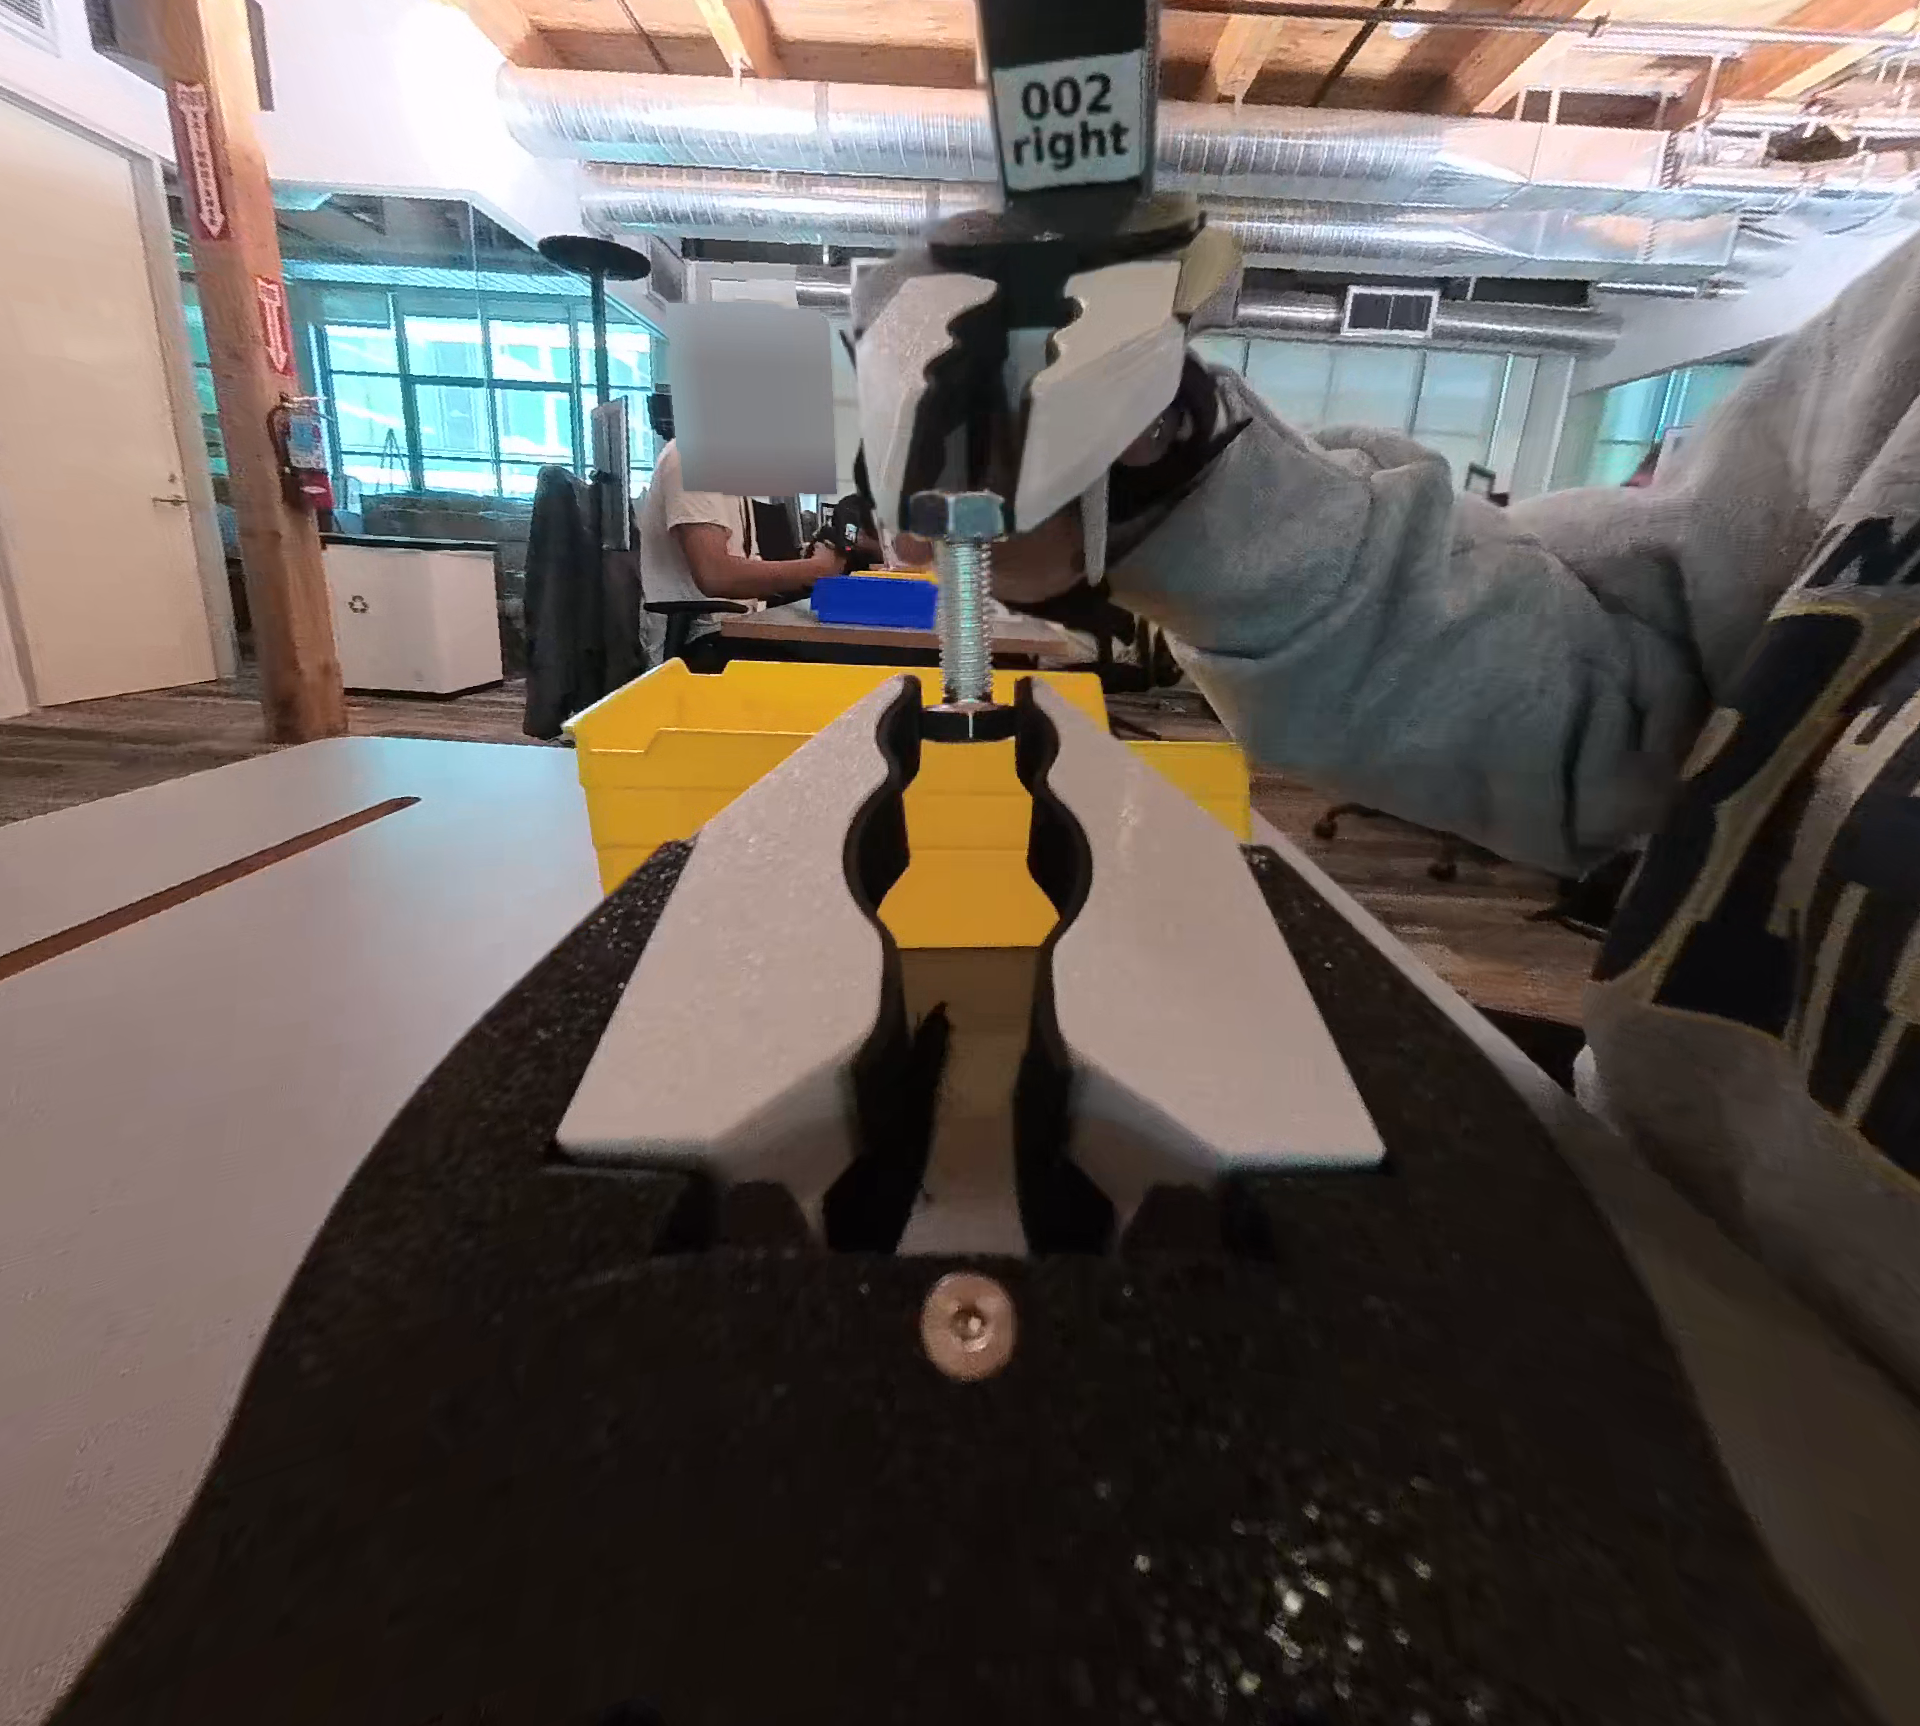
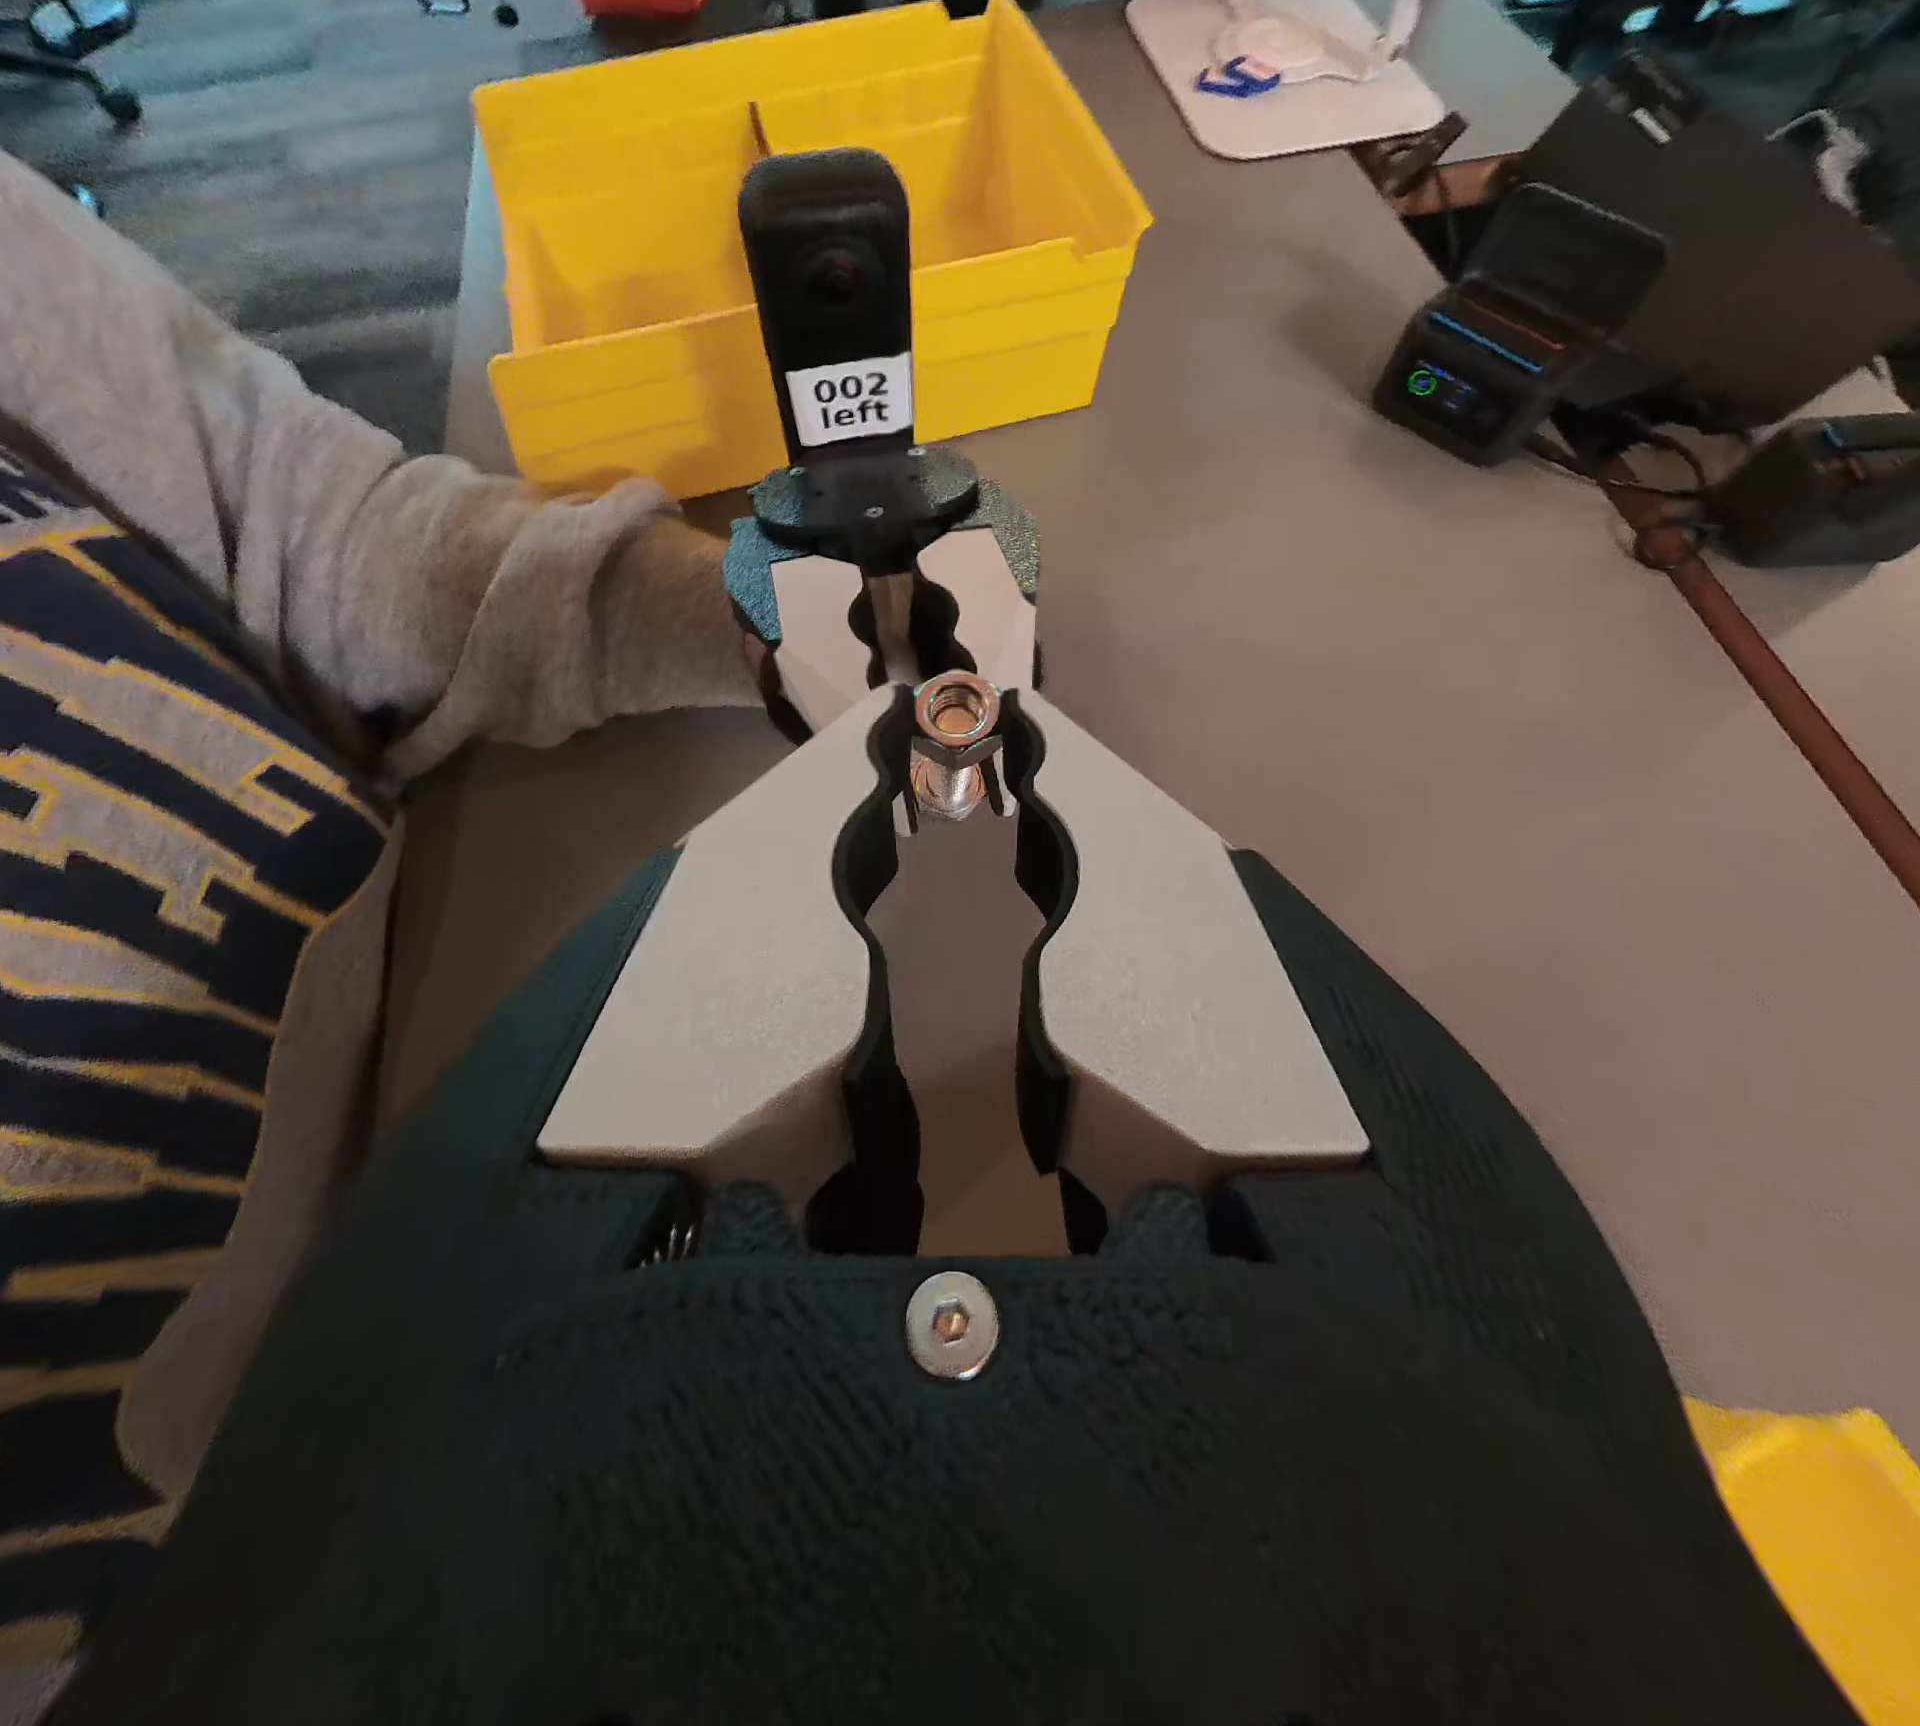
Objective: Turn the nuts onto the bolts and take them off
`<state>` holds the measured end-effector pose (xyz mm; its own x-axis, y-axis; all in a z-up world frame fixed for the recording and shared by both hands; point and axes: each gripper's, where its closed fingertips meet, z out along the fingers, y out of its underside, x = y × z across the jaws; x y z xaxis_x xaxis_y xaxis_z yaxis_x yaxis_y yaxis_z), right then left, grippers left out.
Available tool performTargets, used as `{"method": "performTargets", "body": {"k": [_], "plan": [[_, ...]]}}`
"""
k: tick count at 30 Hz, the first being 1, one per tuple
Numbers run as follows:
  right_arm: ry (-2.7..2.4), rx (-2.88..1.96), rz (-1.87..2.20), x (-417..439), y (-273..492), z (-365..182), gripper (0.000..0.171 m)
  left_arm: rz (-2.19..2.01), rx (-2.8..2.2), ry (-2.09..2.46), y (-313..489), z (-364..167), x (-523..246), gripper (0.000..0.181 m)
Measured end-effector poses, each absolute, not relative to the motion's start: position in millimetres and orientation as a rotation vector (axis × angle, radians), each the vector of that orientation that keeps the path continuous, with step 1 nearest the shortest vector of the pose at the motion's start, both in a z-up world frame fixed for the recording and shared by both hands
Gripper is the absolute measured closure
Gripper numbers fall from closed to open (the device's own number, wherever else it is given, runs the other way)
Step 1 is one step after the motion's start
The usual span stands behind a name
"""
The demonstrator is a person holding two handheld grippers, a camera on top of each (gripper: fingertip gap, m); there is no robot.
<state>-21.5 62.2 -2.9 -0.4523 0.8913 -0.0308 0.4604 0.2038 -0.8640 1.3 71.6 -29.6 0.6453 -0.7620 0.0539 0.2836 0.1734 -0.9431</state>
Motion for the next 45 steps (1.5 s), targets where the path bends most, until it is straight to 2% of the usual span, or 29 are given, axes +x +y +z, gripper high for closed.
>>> {"method": "performTargets", "body": {"k": [7, 17, 22, 27, 29, 31, 35, 45], "plan": [[-1.864, -1.279, 1.277, -21, 63, 0, 0.155, -0.799, -1.167, 0.472, 72, -28, 1, 0.166], [-1.299, -1.428, 1.112, -43, 83, 0, 0.155, -0.554, -1.229, 0.335, 90, -31, -22, 0.166], [-1.229, -1.404, 0.994, -48, 88, -4, 0.155, -0.511, -1.252, 0.306, 95, -35, -27, 0.166], [-1.203, -1.420, 1.044, -48, 92, -5, 0.155, -0.514, -1.259, 0.304, 96, -36, -27, 0.166], [-1.183, -1.395, 1.046, -47, 93, -3, 0.147, -0.522, -1.252, 0.309, 95, -35, -26, 0.166], [-1.208, -1.316, 1.096, -47, 85, 1, 0.121, -0.547, -1.248, 0.322, 94, -35, -23, 0.166], [-1.297, -1.171, 1.244, -47, 63, 2, 0.087, -0.696, -1.223, 0.405, 84, -33, -7, 0.166], [-1.399, -1.120, 1.415, -37, 43, -3, 0.086, -0.762, -1.221, 0.432, 80, -34, -5, 0.165]]}}
